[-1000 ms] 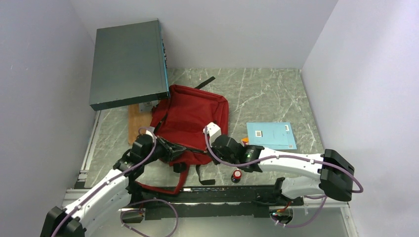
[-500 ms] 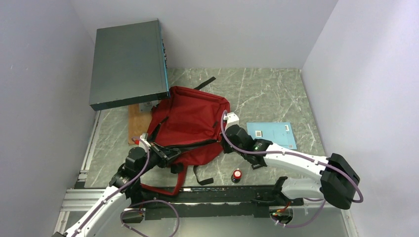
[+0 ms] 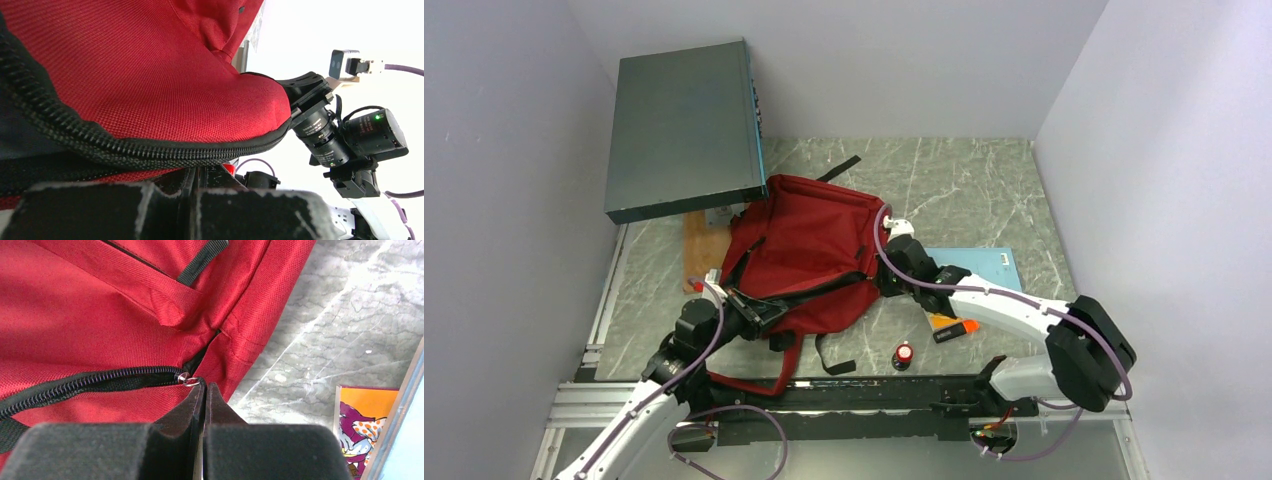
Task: Pack the student bag
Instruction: Unzip the student bag at the center of the board.
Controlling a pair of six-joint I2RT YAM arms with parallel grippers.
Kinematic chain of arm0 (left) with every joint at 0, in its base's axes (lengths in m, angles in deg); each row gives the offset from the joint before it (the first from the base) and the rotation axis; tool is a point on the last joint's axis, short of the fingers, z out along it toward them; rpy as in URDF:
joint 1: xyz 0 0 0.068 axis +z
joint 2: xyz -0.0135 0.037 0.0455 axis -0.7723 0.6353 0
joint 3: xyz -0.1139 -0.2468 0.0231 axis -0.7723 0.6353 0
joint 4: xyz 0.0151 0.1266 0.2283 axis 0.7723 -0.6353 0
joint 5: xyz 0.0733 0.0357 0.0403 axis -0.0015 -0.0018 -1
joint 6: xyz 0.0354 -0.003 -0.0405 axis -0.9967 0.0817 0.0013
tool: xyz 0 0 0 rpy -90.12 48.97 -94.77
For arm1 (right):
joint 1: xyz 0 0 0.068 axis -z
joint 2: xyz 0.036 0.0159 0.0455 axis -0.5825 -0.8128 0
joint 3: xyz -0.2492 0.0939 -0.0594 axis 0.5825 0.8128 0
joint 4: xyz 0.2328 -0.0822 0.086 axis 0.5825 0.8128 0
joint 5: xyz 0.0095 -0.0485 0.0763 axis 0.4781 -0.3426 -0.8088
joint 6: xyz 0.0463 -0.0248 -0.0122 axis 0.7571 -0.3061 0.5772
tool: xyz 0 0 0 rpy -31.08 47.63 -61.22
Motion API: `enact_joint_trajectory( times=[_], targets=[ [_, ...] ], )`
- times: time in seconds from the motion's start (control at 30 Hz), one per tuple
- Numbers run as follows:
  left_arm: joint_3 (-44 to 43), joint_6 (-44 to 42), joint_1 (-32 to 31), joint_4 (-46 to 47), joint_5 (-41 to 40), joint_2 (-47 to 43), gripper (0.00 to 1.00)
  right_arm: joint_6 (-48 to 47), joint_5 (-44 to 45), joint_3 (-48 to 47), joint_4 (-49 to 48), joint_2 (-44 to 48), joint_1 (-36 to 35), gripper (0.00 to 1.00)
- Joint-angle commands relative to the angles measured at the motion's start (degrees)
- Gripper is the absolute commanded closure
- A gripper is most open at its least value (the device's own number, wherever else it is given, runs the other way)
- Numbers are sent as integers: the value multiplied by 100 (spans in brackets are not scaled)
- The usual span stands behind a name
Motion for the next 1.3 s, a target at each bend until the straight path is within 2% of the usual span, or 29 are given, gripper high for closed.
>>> enact_joint_trajectory(
  times=[0.0,0.17,0.33,0.4,0.47,0.57,0.8,0.93,0.97,1.0,1.03,1.1,1.13,1.2,1.27],
  targets=[
    [81,-217,120,-382,-291,-272,100,-510,1042,-12,297,319,387,100],
    [80,-382,120,-24,-95,-203,100,-1242,612,-275,523,368,212,87],
    [-79,-690,120,285,208,265,100,-1827,-57,-514,849,758,-96,51],
    [-74,-747,120,491,345,432,97,-2301,-56,-443,686,1006,-619,36],
    [-31,-736,120,879,455,584,95,-2714,205,-390,473,1102,-1234,26],
    [-1,-762,120,1176,586,788,96,-3164,269,-552,192,881,-1773,20],
    [-43,-926,120,1098,859,852,95,-4052,668,-1034,-587,-95,-2222,16],
    [-58,-1076,120,809,899,641,94,-4032,764,-1436,-681,-658,-2233,21],
    [-57,-1106,120,738,891,568,93,-3922,910,-1555,-681,-773,-2233,26],
    [-76,-1160,120,649,880,499,91,-3834,1058,-1654,-681,-874,-2233,37],
    [-120,-1234,120,577,884,436,88,-3748,1244,-1728,-681,-930,-2233,54],
    [-320,-1523,120,193,985,355,70,-3648,1421,-1745,-682,-905,-2233,90],
    [-507,-1782,120,-42,1153,321,58,-3666,1413,-1700,-681,-847,-2233,100],
    [-1056,-2405,120,-761,1482,289,34,-3702,1289,-1559,-683,-704,-2233,100],
    [-1824,-3094,120,-1796,1453,243,9,-3723,1188,-1407,-681,-565,-2233,100]
  ],
)
